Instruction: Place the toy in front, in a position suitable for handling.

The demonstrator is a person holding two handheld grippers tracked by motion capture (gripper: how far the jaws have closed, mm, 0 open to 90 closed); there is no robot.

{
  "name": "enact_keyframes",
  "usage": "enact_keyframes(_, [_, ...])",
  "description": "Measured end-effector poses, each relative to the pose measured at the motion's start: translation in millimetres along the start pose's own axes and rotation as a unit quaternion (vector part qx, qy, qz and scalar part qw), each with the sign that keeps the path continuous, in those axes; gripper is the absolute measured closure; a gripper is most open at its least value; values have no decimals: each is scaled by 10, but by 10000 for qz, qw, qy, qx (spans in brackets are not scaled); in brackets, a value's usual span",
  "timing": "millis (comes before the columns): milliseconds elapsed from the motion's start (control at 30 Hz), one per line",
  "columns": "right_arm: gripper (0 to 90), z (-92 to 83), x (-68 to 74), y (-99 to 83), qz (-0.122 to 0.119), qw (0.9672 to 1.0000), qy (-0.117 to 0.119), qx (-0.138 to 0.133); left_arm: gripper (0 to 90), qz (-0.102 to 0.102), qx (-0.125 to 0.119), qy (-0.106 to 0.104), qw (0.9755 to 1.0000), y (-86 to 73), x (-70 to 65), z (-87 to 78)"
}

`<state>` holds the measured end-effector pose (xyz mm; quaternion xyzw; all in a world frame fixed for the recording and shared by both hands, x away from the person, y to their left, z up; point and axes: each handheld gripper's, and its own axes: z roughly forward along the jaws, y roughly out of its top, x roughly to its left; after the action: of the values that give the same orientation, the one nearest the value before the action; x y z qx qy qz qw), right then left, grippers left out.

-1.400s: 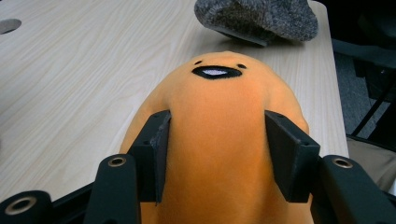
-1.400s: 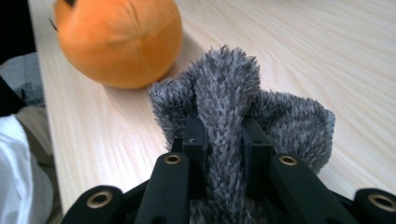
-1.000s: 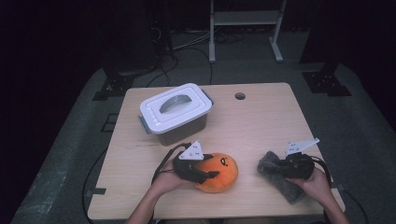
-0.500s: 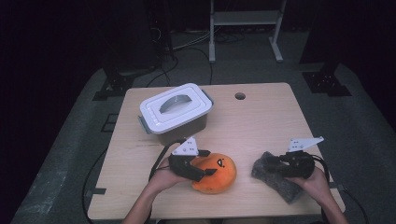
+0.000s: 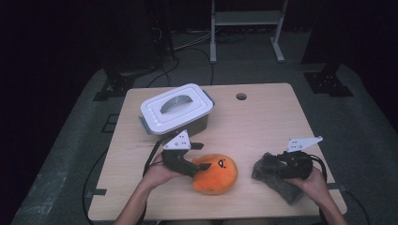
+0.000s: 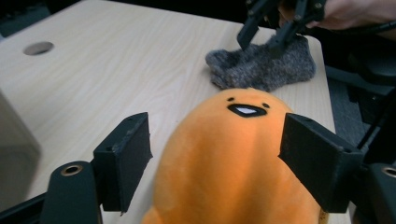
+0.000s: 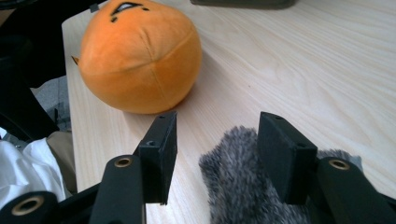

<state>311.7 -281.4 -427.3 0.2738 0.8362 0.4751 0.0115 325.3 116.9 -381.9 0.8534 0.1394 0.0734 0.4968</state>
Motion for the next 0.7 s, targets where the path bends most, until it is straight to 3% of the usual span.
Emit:
enact_keyframes(467, [388,45,48,46,-36,10000,57,-8,126,-126,-211,453,9987,-38,217,-363])
enact_keyframes(700, [374,50,57,50,-53,10000,41,10,105,-143,-313,581,9977,-35,307,-473])
